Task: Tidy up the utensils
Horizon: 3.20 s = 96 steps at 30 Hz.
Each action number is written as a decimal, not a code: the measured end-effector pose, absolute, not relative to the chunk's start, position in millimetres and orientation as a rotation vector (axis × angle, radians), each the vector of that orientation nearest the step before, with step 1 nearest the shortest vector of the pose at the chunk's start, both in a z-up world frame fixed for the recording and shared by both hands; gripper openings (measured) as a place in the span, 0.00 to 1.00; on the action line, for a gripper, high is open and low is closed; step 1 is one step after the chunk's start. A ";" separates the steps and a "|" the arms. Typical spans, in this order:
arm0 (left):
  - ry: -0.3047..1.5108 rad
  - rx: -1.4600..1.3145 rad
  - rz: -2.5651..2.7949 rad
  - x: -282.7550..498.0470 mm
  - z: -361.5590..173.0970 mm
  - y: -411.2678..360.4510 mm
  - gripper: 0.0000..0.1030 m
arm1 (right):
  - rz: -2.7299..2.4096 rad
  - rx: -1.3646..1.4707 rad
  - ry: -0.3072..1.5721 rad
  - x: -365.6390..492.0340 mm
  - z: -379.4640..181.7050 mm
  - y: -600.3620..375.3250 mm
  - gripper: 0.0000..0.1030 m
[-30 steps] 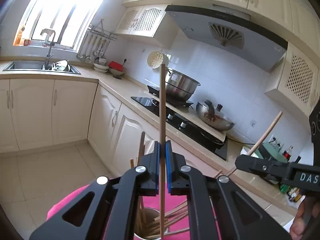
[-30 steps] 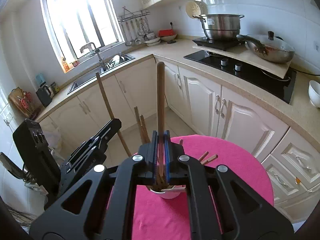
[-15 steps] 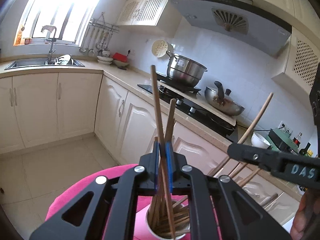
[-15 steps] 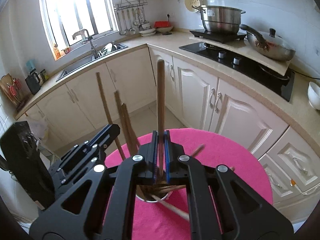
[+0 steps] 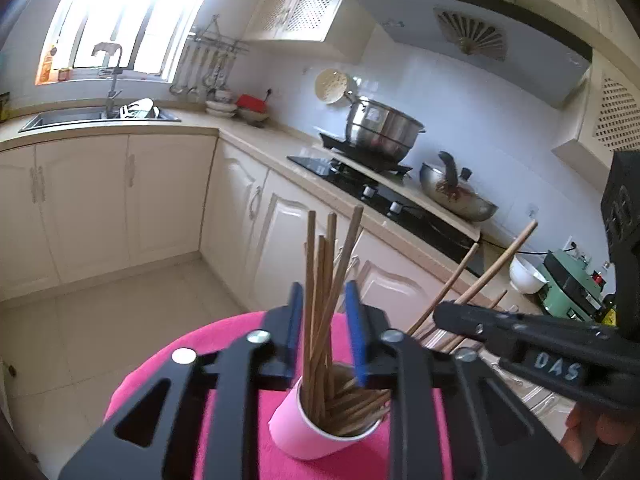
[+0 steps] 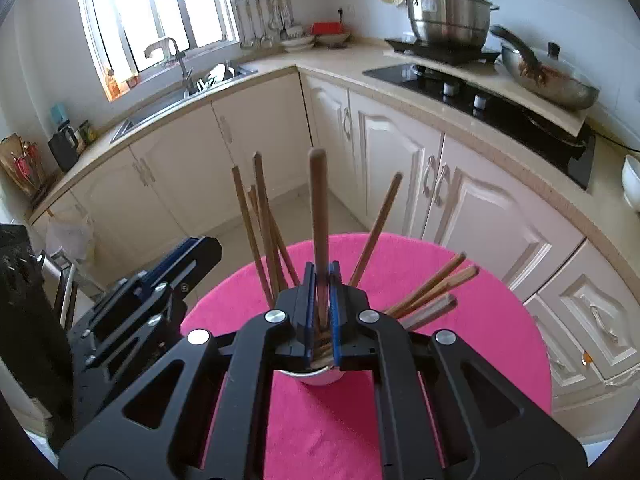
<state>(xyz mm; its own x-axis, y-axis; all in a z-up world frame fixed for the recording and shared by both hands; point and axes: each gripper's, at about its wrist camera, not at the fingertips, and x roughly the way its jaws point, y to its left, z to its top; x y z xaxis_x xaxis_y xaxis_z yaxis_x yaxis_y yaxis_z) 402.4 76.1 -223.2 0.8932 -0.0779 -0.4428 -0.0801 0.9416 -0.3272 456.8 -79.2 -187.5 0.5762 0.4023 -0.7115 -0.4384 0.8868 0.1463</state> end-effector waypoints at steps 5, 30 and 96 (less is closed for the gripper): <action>0.485 -0.339 0.021 387.4 -208.6 77.4 0.41 | 0.509 -0.004 0.834 451.4 -183.4 -82.8 0.25; 0.473 -0.160 0.190 197.2 -59.0 70.6 0.65 | 0.509 -0.076 0.515 244.7 -39.2 -114.4 0.61; 0.300 -0.011 0.147 -46.1 58.7 45.0 0.75 | 0.439 -0.008 0.388 -18.0 42.8 -127.0 0.73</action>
<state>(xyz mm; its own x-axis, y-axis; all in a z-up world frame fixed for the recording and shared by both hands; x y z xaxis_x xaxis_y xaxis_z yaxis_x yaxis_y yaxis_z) -46.1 45.0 58.7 0.9448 0.1424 -0.2949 -0.1456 0.9893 0.0112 -18.0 -127.0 42.8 0.8329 0.4130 -0.3683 -0.4161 0.9062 0.0753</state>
